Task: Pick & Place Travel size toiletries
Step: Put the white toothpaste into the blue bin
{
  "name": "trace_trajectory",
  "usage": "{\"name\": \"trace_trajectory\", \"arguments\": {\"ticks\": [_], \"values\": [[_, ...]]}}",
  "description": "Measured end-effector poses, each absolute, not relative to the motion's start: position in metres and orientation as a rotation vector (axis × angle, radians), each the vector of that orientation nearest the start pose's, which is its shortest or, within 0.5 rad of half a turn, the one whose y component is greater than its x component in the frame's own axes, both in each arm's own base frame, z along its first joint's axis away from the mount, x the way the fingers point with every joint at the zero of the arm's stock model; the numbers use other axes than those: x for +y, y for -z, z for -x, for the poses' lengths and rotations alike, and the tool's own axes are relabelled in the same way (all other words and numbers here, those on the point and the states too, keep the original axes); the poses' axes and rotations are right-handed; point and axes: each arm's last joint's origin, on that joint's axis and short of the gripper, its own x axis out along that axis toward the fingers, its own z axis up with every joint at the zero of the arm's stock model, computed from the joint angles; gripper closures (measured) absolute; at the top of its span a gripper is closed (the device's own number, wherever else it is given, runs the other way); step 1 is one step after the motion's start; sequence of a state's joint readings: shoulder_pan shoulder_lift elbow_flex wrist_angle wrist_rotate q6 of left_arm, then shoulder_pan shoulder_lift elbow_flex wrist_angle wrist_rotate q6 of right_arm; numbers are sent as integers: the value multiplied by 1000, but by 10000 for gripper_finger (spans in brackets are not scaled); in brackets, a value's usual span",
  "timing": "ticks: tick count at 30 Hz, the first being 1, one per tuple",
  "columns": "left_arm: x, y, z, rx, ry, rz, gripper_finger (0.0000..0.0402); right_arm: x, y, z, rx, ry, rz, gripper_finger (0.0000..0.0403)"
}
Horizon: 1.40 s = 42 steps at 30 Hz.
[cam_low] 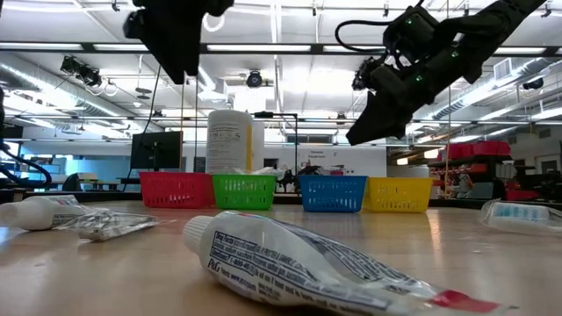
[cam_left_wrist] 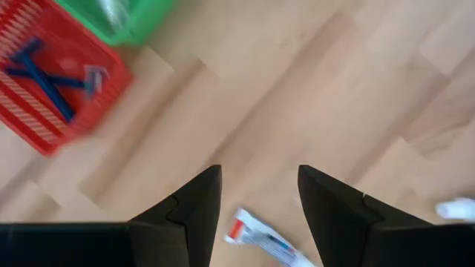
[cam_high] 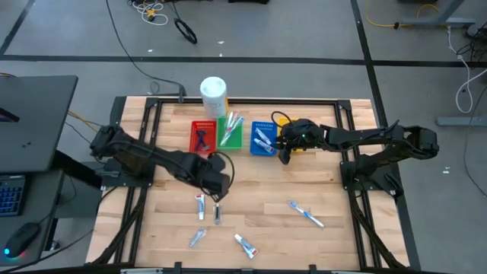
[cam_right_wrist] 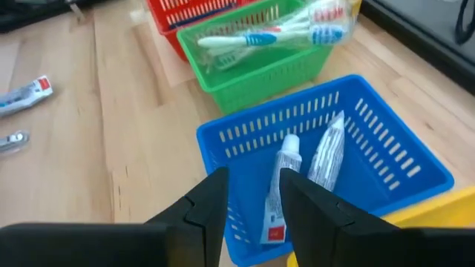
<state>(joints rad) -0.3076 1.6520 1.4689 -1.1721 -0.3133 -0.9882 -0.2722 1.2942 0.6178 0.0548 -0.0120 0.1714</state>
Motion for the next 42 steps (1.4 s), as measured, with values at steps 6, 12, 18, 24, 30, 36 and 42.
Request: {"name": "trace_trajectory", "arguments": {"ticks": [6,12,18,24,30,36,42], "values": [[-109,-287,-294,1118,-646,556,214,-69,-199,-249,539,298,-237,272],[-134,-274,-282,1064,-729,683,214,-70,-206,-252,473,277,-160,271],[-155,-239,-264,1101,-798,811,214,-71,-215,-256,379,260,-70,271],[-164,-208,-258,988,-836,967,214,-73,-226,-260,266,252,26,271],[-163,-181,-255,934,-797,1036,214,-74,-243,-263,91,260,60,272],[-158,-171,-248,934,-867,1058,214,-74,-248,-263,45,262,110,271],[-158,-170,-244,912,-931,1085,214,-74,-249,-263,38,263,121,272]]}}
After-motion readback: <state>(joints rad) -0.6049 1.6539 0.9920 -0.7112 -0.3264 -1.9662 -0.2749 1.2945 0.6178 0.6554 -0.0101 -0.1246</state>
